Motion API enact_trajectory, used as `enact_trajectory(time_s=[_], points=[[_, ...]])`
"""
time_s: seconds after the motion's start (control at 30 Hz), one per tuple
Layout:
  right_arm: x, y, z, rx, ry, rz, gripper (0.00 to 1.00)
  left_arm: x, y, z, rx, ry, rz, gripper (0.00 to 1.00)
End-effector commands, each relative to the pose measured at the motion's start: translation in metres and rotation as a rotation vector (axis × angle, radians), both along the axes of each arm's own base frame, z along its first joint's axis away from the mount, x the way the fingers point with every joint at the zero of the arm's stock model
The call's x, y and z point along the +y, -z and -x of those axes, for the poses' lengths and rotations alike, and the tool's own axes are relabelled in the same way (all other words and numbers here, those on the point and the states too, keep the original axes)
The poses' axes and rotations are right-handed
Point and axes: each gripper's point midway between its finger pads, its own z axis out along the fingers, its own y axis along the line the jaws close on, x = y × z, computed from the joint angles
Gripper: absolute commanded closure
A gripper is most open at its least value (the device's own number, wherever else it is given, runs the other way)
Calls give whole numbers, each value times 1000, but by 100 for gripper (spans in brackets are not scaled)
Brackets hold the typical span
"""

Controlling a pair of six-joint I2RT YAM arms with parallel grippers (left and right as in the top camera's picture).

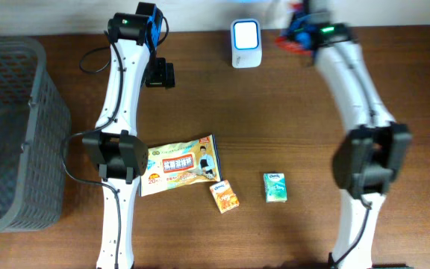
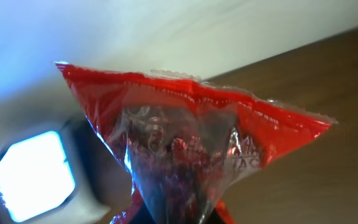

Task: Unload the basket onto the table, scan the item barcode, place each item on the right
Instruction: 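Move the red bag to the right table edge and release it, then grasp the yellow snack bag with the left gripper and lift it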

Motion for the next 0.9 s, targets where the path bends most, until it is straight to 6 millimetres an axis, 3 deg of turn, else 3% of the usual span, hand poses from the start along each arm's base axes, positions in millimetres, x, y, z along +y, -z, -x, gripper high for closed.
enact_trajectory(time_s=[0.0, 0.03, 0.1, 0.17, 0.23, 0.27, 0.3, 0.33, 0.4, 0.5, 0.57, 0.6, 0.63, 0.7, 0.77, 0.83, 0.87], points=[[-127, -22, 58, 74, 303, -5, 96, -2, 5, 2, 19, -5, 12, 1], [-179, -3, 91, 175, 406, -16, 96, -4, 6, 3, 21, -4, 24, 1], [-246, 23, 144, 296, 553, -49, 96, -5, 6, 3, 23, -3, 31, 1], [-290, 60, 192, 395, 667, -89, 96, -5, 6, 3, 22, -4, 31, 1], [-314, 81, 215, 423, 728, -108, 96, -5, 6, 3, 23, -3, 31, 1], [-323, 83, 222, 420, 751, -113, 89, -5, 6, 4, 26, -4, 30, 1], [-334, 83, 227, 405, 774, -114, 37, -5, 6, 4, 26, -4, 30, 1], [-338, 83, 232, 409, 785, -118, 1, -5, 6, 4, 26, -3, 30, 1], [-336, 80, 235, 417, 787, -120, 1, -5, 6, 4, 26, 1, 30, 1], [-337, 54, 234, 359, 790, -105, 2, -5, 6, 4, 26, 0, 30, 1], [-335, 60, 234, 373, 783, -115, 81, -5, 6, 4, 26, 1, 30, 1], [-332, 68, 232, 387, 772, -133, 96, -5, 6, 4, 26, 1, 30, 1], [-330, 78, 230, 404, 761, -155, 96, -5, 6, 4, 26, 0, 30, 1], [-324, 122, 231, 490, 746, -200, 96, -5, 6, 4, 26, 0, 30, 1], [-315, 183, 243, 626, 731, -237, 95, -5, 6, 4, 26, 1, 30, 1], [-315, 182, 246, 638, 733, -233, 86, -5, 6, 4, 27, 3, 34, 1], [-319, 162, 247, 615, 741, -229, 86, -7, 6, 4, 28, 10, 40, 1]])
